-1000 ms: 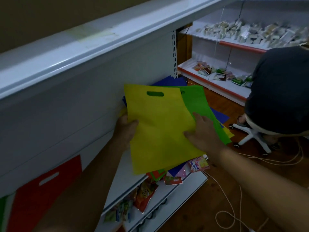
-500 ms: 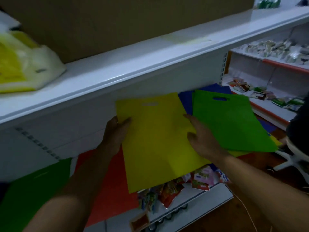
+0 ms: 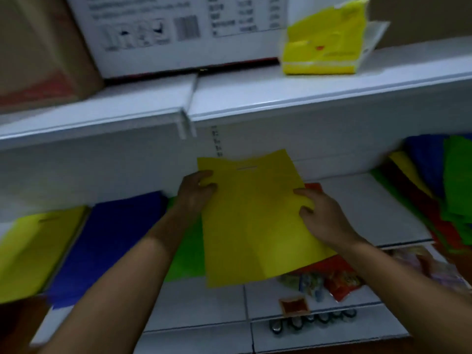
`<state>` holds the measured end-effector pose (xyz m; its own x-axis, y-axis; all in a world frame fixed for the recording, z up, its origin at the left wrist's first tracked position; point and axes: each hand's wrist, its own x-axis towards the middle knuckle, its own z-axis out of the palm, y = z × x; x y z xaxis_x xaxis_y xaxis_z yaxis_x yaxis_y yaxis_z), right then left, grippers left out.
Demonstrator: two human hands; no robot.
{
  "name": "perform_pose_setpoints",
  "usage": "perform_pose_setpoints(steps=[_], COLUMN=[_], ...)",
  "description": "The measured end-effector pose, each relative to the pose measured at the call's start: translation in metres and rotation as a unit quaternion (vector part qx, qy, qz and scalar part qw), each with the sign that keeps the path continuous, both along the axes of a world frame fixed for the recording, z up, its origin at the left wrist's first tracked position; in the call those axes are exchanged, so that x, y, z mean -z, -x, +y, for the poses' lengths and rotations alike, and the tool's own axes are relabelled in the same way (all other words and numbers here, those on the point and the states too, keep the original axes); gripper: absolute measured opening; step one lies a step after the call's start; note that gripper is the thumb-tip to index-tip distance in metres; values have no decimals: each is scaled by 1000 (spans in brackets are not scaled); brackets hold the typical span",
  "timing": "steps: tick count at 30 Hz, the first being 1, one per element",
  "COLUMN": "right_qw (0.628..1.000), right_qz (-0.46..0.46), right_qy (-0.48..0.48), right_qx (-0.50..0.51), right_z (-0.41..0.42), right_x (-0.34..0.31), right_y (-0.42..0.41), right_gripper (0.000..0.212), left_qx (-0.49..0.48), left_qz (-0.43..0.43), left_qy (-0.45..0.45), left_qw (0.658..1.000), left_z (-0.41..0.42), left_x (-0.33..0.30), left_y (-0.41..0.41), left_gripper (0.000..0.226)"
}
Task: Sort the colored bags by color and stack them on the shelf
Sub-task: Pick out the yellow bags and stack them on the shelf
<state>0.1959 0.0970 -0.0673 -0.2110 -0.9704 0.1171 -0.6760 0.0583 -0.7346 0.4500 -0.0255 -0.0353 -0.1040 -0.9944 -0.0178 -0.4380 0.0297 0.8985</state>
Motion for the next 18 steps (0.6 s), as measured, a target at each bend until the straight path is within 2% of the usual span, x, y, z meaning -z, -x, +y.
perform_pose_setpoints(steps=[7, 11, 18], right_qw=[995, 982, 965], right_qz=[-6, -59, -78], right_qy=[19, -3, -11], right_qx=[-93, -180, -252], right_z=[-37, -46, -56], right_x=[-12, -7, -7], right_y=[-129, -201, -315], right_gripper=[47, 48, 52], left_qx=[-136, -244, -308], left_qz=[-5, -2, -64], left_qy=[23, 56, 34], left_qw=[990, 968, 949], left_z=[38, 69, 100], left_x=[-33, -45, -56], left_y=[-147, -214, -327], left_gripper=[42, 43, 65])
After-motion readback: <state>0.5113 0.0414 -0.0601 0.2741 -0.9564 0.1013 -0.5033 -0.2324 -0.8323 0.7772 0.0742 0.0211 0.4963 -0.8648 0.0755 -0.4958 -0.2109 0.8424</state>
